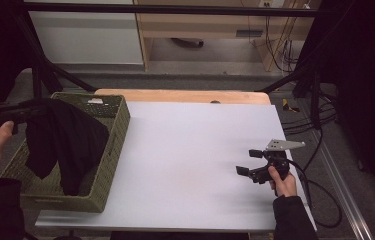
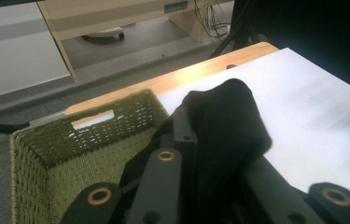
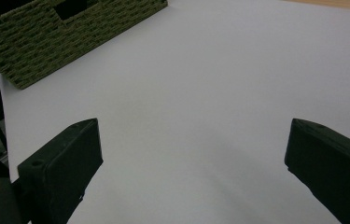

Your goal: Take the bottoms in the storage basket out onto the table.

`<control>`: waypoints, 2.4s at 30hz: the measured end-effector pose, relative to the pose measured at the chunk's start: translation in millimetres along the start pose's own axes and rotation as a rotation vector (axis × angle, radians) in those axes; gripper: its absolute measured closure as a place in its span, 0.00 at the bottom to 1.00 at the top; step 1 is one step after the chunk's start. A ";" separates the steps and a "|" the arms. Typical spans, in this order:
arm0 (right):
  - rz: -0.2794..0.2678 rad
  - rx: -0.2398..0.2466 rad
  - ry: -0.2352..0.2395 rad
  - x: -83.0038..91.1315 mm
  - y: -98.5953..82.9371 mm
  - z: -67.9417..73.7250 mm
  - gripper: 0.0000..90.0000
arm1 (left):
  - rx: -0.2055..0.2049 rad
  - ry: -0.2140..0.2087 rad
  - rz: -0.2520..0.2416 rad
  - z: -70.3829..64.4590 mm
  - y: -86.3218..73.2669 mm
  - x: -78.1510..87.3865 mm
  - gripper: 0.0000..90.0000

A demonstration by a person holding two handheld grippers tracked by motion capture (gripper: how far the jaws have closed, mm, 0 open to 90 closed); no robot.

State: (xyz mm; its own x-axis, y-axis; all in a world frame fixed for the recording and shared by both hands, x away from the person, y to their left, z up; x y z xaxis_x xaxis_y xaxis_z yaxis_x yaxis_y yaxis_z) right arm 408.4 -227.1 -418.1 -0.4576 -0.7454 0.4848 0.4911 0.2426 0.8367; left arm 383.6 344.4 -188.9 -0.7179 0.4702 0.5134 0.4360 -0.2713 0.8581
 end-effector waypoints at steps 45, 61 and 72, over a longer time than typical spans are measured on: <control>0.006 0.001 0.001 -0.7 -0.4 0.0 0.05 | -0.089 -0.098 -0.051 -52.1 46.9 -16.3 0.95; 0.007 0.002 0.001 -0.5 -0.6 -0.2 0.05 | -0.125 -0.138 -0.059 -75.1 61.4 -29.4 0.95; 0.002 0.001 0.002 0.3 -0.1 -0.1 0.05 | -0.153 -0.169 -0.058 -93.7 70.5 -39.7 0.96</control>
State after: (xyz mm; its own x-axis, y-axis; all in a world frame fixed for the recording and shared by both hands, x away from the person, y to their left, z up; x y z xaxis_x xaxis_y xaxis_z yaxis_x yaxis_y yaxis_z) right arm 408.3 -227.4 -418.1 -0.4555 -0.7460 0.4857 0.4911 0.2445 0.8361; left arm 392.0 227.9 -147.8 -0.6325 0.6192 0.4653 0.3001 -0.3579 0.8842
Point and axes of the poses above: each handheld gripper's, and its own axes: x roughly backward along the jaws, y roughly out of its top, z roughly to its left, the point moved 5 cm from there along -x, roughly forward along the jaws, and after that the axes turned 1 degree about z, right-handed, at the moved point
